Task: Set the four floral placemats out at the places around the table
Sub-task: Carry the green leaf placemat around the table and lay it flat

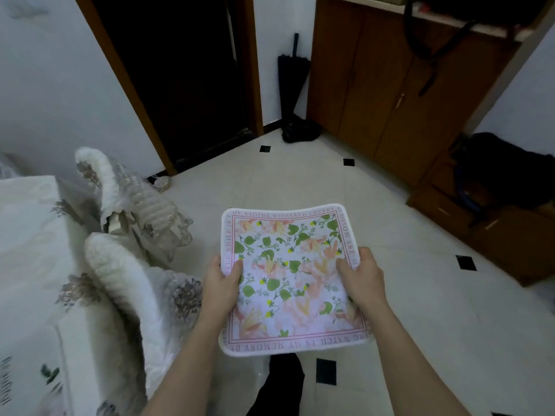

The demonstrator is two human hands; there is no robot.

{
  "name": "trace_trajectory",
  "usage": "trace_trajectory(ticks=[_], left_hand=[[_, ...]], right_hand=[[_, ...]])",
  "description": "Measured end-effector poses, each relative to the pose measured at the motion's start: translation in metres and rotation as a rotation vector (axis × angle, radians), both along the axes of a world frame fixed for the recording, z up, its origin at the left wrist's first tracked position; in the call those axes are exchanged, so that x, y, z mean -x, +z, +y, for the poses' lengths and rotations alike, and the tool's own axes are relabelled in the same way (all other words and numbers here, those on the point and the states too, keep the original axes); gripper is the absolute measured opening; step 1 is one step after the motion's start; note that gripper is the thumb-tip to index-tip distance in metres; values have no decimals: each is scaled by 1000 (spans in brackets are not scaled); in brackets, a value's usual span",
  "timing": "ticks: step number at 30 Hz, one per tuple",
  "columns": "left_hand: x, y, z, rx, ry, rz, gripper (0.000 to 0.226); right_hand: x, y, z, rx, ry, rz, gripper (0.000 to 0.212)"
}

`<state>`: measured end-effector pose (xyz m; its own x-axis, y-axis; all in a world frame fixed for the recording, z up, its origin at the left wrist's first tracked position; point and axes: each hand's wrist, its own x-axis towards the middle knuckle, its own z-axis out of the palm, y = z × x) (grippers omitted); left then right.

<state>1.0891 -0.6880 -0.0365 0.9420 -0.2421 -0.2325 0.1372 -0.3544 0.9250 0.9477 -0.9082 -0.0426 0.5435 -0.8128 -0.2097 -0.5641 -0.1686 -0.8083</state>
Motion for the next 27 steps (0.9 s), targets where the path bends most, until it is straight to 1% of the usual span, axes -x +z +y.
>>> trace_trajectory(ticks=[3,8,12,13,16,22,27], left_hand=[[-40,-12,-23,7,28,24,18],[-138,-34,-63,28,104,91,15],[-217,-48,-83,57,131,111,26],[-233,-40,-87,49,137,112,24],[-270,-14,-98,61,161,108,6],[-350,-12,-103,72,265,113,5],[-420,-19,-96,30,376,113,7]], right_hand=[[-47,-7,-28,15,40,19,20],[-159,-5,-78,59,121,73,15],[-243,2,-104,88,170,77,15],[-263,3,-109,84,178,74,14],[-313,4,-117,62,200,65,13],[-411,-6,-126,31,297,69,14],[-508,-16,-131,4,396,70,16]])
